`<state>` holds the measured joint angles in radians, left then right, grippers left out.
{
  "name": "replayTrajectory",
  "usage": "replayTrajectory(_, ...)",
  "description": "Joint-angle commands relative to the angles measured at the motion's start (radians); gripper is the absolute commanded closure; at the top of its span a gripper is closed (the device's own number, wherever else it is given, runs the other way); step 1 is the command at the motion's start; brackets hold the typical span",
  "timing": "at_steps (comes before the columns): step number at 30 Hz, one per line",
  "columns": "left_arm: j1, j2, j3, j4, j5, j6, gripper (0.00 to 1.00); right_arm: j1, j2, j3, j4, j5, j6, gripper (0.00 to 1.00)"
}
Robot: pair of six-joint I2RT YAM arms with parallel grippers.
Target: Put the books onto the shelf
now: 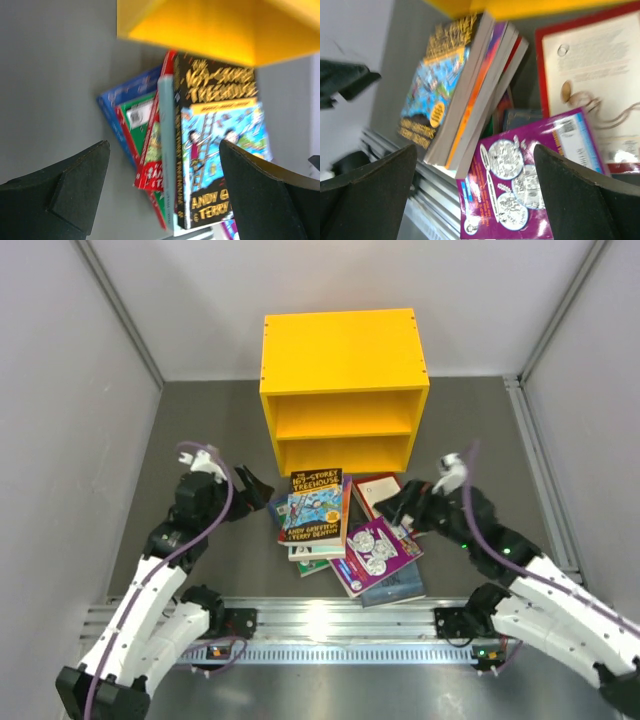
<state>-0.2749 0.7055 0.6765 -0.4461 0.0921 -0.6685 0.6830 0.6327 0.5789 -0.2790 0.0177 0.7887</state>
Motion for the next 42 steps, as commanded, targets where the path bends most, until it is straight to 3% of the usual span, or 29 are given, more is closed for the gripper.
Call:
replayTrajectory(1, -0.082, 0.043, -0.029, -0.011, -0.083, -0.003, 0.04, 0.229, 0.183, 0.109, -0.003, 0.327, 0.033, 0.0)
replayTrajectory(2, -0.096, 0.052, -0.032, 0.0, -0.083, -0.006, 0.04, 0.287, 0.27, 0.125, 0.01, 0.341, 0.041, 0.0)
replayTrajectory(8, -0.141, 0.115, -0.057, 0.059, -0.06, -0.025, 0.04, 0.305, 0.511, 0.179, 0.184, 0.26, 0.057, 0.0)
replayTrajectory(14, -0.161, 0.126, -0.121, 0.191, 0.047, -0.029, 0.02, 0.303, 0.633, 0.234, 0.213, 0.245, 0.03, 0.0)
replayTrajectory(23, -0.251, 0.181, -0.15, 0.302, 0.081, -0.019, 0.04, 0.303, 0.725, 0.242, 0.268, 0.228, 0.03, 0.0)
replayTrajectory(30, -0.32, 0.216, -0.173, 0.357, 0.06, -0.055, 0.36, 0.303, 0.745, 0.242, 0.271, 0.209, 0.027, 0.0)
replayTrajectory(31, -0.326, 0.218, -0.173, 0.357, 0.058, -0.059, 0.52, 0.303, 0.742, 0.236, 0.271, 0.208, 0.027, 0.0)
replayTrajectory(33, -0.334, 0.21, -0.173, 0.342, 0.052, -0.063, 0.7, 0.302, 0.733, 0.222, 0.271, 0.209, 0.027, 0.0)
replayTrajectory(34, -0.337, 0.203, -0.167, 0.33, 0.034, -0.065, 0.9, 0.303, 0.726, 0.216, 0.271, 0.209, 0.027, 0.0)
replayTrajectory(35, -0.337, 0.183, -0.163, 0.308, 0.02, -0.066, 0.97, 0.303, 0.714, 0.211, 0.271, 0.208, 0.029, 0.0)
replayTrajectory(42, -0.339, 0.088, -0.083, 0.118, -0.084, -0.036, 1.0, 0.303, 0.631, 0.161, 0.25, 0.231, 0.032, 0.0)
